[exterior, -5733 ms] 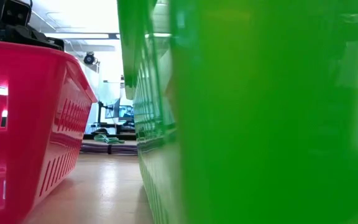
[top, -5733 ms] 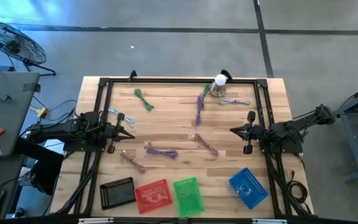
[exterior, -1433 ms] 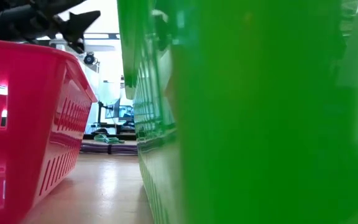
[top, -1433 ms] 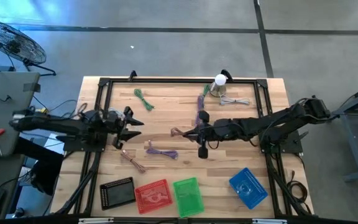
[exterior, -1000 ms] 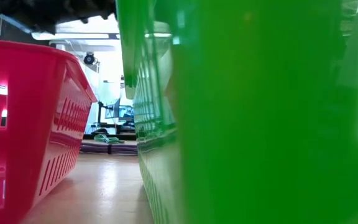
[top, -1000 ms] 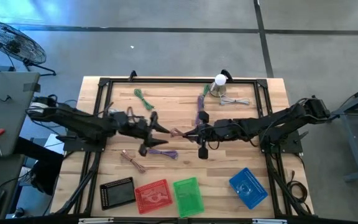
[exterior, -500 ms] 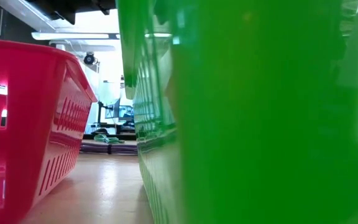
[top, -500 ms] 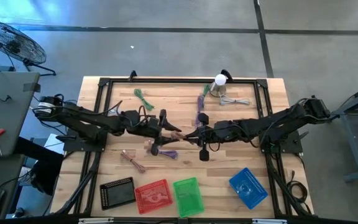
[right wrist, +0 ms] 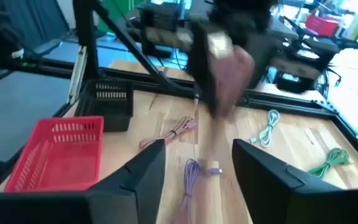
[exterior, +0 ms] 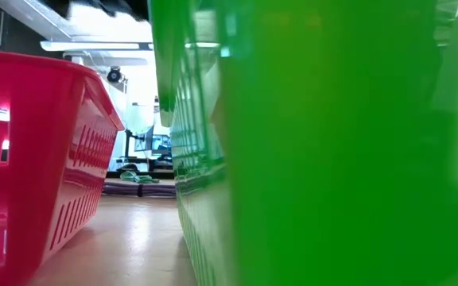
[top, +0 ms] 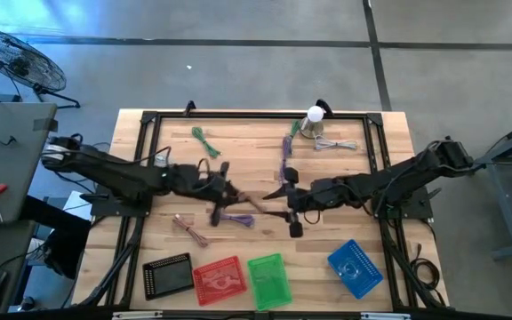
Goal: Pick & Place USB Port
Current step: Put the pink USB charger into the red bin
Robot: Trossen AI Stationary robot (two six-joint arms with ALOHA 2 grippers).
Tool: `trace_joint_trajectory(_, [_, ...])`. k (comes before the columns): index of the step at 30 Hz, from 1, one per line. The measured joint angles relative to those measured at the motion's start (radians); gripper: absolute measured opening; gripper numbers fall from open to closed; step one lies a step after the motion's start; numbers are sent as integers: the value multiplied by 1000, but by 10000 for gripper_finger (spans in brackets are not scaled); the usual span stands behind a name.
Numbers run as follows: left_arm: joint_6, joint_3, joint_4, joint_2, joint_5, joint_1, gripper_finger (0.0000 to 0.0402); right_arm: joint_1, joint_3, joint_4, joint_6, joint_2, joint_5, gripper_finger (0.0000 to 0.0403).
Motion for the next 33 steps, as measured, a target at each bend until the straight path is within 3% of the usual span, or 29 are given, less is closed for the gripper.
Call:
trace_joint_trajectory(7, [-141,126,-383,-83,-412,-340,19,9,0,0,-22,-8,1,193])
trace_joint_trajectory(12, [-365,261,-573,-3,-645,-569,19,15,0,2,-13,-15,-9,194])
trace_joint_trajectory(14, [-461,318,-653,51,-690,-631,19,26,0,0,-6,-15,-16,194])
trace_joint_trajectory(18, [-654,446,-785,181,-677,-700,19,62,0,0,0,-15,-18,194])
trace_joint_trajectory(24, [-898,629,-1046,399,-517,-704,19,127,0,0,47,-15,6,194])
trace_joint_trajectory(33, [-999,710,-1139,559,-319,-627,18,234,0,3,53,-15,107,194])
